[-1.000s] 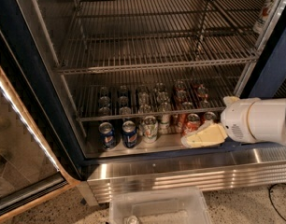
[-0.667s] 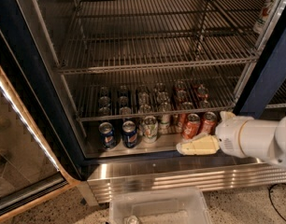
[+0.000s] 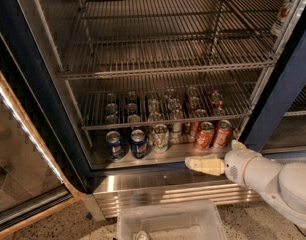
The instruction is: Pick coke can from bottom shelf of fridge
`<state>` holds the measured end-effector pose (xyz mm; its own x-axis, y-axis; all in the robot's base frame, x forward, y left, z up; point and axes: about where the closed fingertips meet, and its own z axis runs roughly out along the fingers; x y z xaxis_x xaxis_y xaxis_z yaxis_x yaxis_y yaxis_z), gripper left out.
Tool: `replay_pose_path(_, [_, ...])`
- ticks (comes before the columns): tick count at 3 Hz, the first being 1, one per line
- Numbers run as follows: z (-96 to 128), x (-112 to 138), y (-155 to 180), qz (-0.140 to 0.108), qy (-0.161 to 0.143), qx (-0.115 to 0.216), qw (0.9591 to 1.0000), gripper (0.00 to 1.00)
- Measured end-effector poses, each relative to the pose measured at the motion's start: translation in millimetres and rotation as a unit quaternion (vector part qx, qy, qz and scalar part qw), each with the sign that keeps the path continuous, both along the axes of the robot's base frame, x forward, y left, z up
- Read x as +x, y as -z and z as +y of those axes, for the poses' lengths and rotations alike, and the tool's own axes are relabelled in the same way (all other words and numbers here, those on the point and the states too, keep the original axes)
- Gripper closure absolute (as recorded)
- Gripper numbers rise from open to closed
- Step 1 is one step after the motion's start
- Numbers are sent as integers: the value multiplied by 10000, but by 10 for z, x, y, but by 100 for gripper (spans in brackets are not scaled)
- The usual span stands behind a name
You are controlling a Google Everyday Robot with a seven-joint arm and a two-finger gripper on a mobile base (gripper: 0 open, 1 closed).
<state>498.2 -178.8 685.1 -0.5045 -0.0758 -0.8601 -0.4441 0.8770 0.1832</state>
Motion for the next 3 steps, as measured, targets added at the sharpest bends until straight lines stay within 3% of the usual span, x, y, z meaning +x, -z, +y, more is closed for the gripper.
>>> replay_pose_path(1, [0, 0, -1, 0, 0, 0, 10000, 0])
replay_pose_path(2, [-2, 82, 111, -59, 299, 217, 9993, 0])
replay_pose_path(3, [-45, 209, 263, -340, 773, 526, 9950, 0])
